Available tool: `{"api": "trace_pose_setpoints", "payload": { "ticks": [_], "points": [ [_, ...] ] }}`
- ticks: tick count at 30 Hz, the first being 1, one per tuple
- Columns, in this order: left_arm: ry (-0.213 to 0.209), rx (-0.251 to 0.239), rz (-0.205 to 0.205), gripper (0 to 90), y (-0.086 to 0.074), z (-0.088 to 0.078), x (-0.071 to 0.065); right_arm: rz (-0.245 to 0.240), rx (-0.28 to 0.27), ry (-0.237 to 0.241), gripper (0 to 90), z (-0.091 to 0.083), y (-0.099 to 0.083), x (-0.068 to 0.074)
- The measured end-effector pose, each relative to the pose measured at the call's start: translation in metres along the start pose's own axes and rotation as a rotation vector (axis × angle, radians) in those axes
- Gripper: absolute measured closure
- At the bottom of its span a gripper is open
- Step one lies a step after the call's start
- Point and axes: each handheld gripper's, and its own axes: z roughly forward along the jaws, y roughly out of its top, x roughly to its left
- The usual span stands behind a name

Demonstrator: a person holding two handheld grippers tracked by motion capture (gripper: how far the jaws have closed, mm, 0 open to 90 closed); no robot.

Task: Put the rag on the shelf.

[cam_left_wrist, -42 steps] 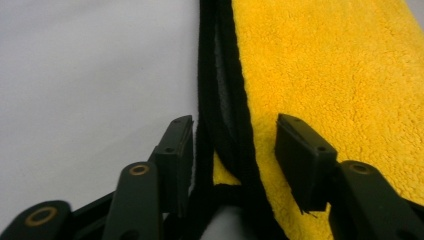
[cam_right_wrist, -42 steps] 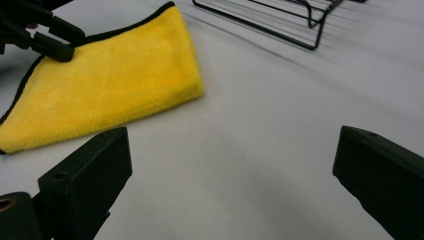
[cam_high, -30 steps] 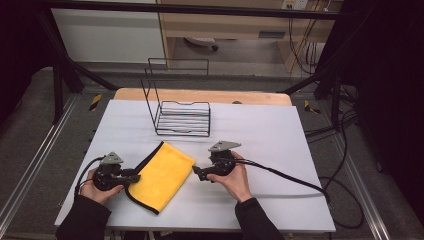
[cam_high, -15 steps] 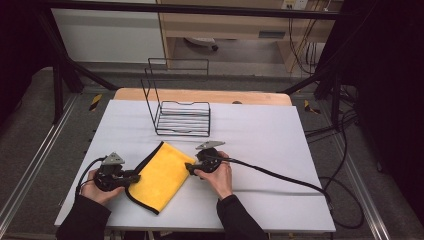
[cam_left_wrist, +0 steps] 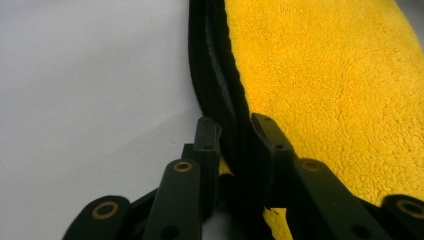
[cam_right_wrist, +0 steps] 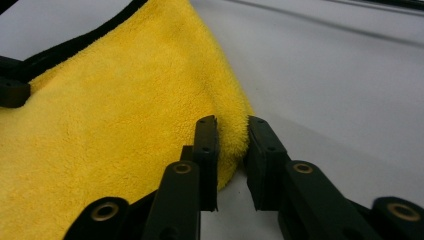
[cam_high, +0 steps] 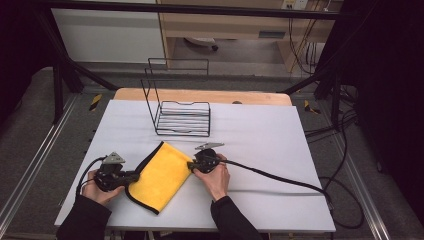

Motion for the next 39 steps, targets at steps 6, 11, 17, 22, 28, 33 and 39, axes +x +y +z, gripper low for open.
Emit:
{"api": "trace_pose_setpoints", "payload": {
  "ticks": [6, 11, 17, 22, 28, 33, 39],
  "points": [
    [-0.017, -0.004, -0.068, 79.3, 0.000, -0.004, 0.000, 0.050, 0.013, 0.023, 82.9, -0.004, 0.006, -0.002],
    [-0.048, -0.011, -0.104, 79.8, 0.000, -0.007, -0.007, 0.024, -0.024, 0.048, 83.3, -0.018, 0.018, -0.004],
    [-0.061, -0.025, -0.095, 79.8, 0.003, -0.003, -0.037, -0.029, -0.013, 0.007, 83.4, -0.026, 0.027, -0.011],
    [-0.067, -0.057, -0.105, 79.4, 0.004, 0.004, -0.057, -0.093, -0.004, -0.022, 83.2, -0.027, 0.035, -0.019],
    [-0.023, -0.070, -0.089, 78.7, 0.003, 0.012, -0.071, -0.176, -0.007, -0.027, 82.7, -0.016, 0.038, -0.030],
    [-0.017, -0.068, -0.075, 77.6, 0.002, 0.013, -0.072, -0.210, -0.015, -0.036, 82.0, -0.002, 0.034, -0.034],
    [-0.002, -0.073, -0.008, 70.0, 0.004, 0.008, -0.070, -0.238, -0.046, -0.057, 73.3, -0.001, 0.030, -0.033]
  ]
}}
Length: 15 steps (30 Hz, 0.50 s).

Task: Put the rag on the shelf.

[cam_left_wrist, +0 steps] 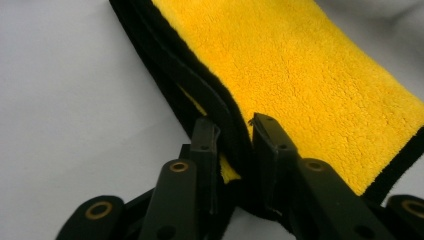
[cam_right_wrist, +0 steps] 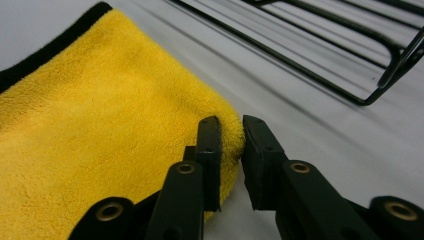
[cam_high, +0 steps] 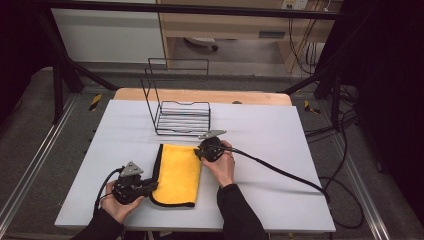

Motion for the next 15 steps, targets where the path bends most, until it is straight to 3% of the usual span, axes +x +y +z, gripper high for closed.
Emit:
{"api": "trace_pose_setpoints", "payload": {
  "ticks": [1, 4, 5, 7, 11, 15],
  "points": [
    [-0.005, -0.005, 0.013, 70.0, 0.001, -0.002, 0.001, 0.000, 0.000, 0.000, 73.3, 0.000, 0.000, 0.000],
    [-0.003, -0.010, 0.044, 60.0, 0.002, -0.007, 0.005, -0.007, -0.040, 0.031, 59.2, -0.015, 0.005, 0.001],
    [0.001, -0.013, 0.047, 60.0, 0.003, -0.009, 0.007, -0.007, -0.040, 0.031, 59.2, -0.015, 0.005, 0.001],
    [0.000, -0.027, 0.046, 54.5, 0.004, -0.011, 0.012, -0.005, -0.059, 0.042, 51.0, -0.024, 0.004, 0.000],
    [-0.002, -0.041, 0.046, 40.2, 0.008, -0.015, 0.022, 0.012, -0.042, 0.061, 35.1, -0.037, -0.001, -0.005],
    [-0.010, -0.053, 0.040, 24.9, 0.013, -0.016, 0.030, 0.048, -0.065, 0.081, 24.2, -0.051, -0.011, -0.012]
  ]
}}
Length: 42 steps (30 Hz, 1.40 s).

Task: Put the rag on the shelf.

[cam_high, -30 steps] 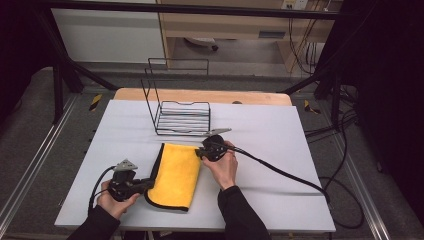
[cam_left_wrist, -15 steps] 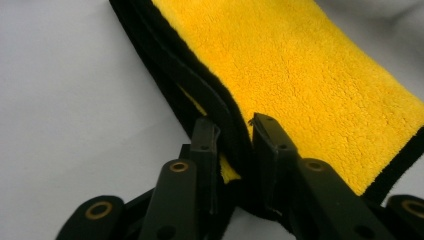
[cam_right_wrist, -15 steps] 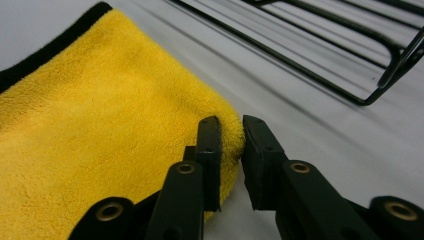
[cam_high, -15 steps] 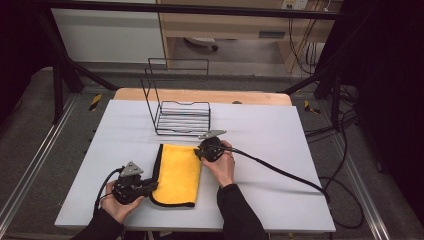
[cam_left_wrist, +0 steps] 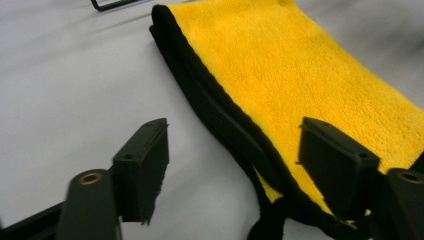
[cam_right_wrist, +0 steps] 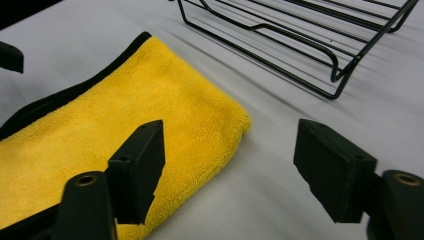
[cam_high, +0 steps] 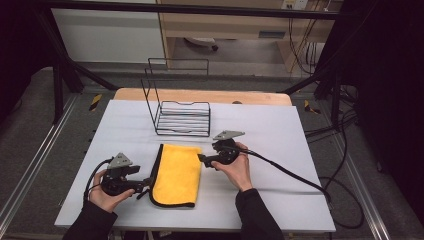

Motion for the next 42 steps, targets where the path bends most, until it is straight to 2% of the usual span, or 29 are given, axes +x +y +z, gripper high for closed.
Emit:
{"api": "trace_pose_setpoints", "payload": {
  "ticks": [1, 4, 8, 16, 24, 29, 34, 38, 42],
  "points": [
    [0.000, 0.001, 0.005, 24.9, 0.001, 0.000, 0.002, 0.000, 0.000, 0.000, 24.2, 0.000, 0.000, 0.000],
    [-0.010, -0.003, 0.004, 16.5, 0.006, 0.002, 0.006, 0.004, -0.001, -0.007, 16.5, -0.007, -0.005, -0.002],
    [-0.004, -0.004, 0.003, 10.1, 0.011, 0.005, 0.010, -0.002, -0.014, -0.012, 12.7, -0.017, -0.011, -0.005],
    [0.012, -0.018, 0.028, 7.6, 0.029, 0.014, 0.016, 0.002, -0.047, -0.005, 8.7, -0.033, -0.020, -0.006],
    [0.028, -0.010, 0.037, 9.6, 0.047, 0.028, 0.020, 0.006, -0.041, -0.011, 6.5, -0.040, -0.031, -0.009],
    [0.035, -0.004, 0.024, 11.8, 0.054, 0.041, 0.023, 0.004, -0.034, -0.017, 6.4, -0.040, -0.036, -0.010],
    [0.063, 0.018, 0.009, 17.0, 0.062, 0.055, 0.029, 0.009, -0.029, -0.024, 6.4, -0.039, -0.039, -0.011],
    [0.070, -0.013, -0.035, 25.1, 0.064, 0.064, 0.035, 0.010, -0.027, -0.020, 6.5, -0.038, -0.040, -0.009],
    [0.108, 0.028, -0.018, 31.9, 0.064, 0.073, 0.039, 0.011, -0.020, -0.018, 7.1, -0.036, -0.042, -0.009]
  ]
}}
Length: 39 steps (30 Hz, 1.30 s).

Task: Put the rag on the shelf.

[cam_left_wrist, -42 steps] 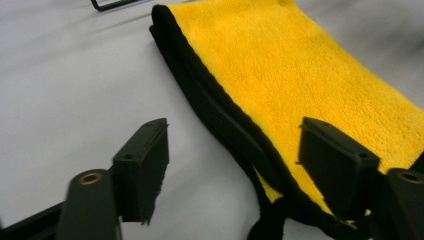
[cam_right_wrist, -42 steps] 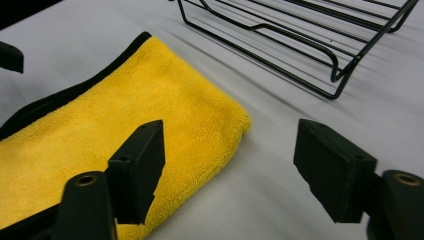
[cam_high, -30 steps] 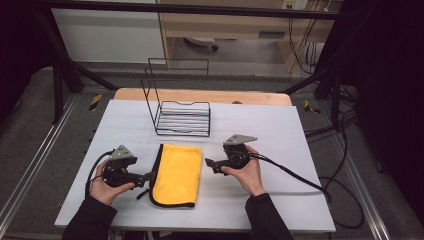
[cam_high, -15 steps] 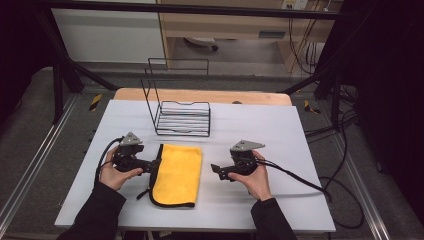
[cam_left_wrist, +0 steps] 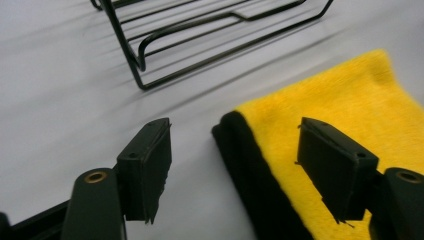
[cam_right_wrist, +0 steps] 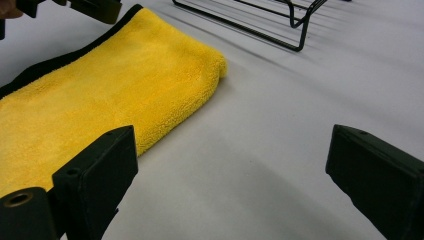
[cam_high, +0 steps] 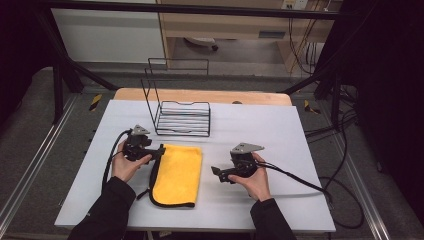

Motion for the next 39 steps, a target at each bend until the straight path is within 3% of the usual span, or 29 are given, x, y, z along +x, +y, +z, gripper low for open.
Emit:
{"api": "trace_pose_setpoints", "payload": {
  "ticks": [3, 6, 13, 19, 25, 29, 31, 39],
  "points": [
    [-0.006, 0.010, -0.021, 39.3, 0.000, 0.007, 0.000, 0.007, 0.002, 0.005, 7.5, 0.002, -0.001, 0.001],
    [0.023, 0.026, -0.015, 44.9, 0.000, 0.013, 0.001, 0.010, 0.002, 0.011, 8.0, 0.003, -0.001, 0.001],
    [-0.024, 0.040, -0.057, 56.8, -0.001, 0.021, 0.005, 0.012, 0.006, 0.012, 8.3, 0.004, -0.002, 0.001],
    [-0.024, 0.049, -0.034, 65.4, -0.001, 0.026, 0.000, 0.023, 0.003, 0.018, 8.8, 0.005, -0.002, 0.002],
    [-0.043, 0.052, -0.045, 66.3, -0.002, 0.029, 0.001, 0.042, 0.004, 0.022, 9.1, 0.007, -0.001, 0.002],
    [-0.046, 0.050, -0.031, 70.7, -0.002, 0.029, -0.001, 0.065, -0.007, 0.019, 9.6, 0.010, 0.002, 0.001],
    [-0.044, 0.050, -0.016, 72.6, -0.002, 0.029, -0.003, 0.049, 0.004, 0.008, 9.6, 0.013, 0.004, 0.002],
    [-0.044, 0.046, -0.003, 74.7, -0.002, 0.029, -0.003, 0.050, 0.009, 0.002, 15.2, 0.039, 0.029, 0.012]
  ]
}}
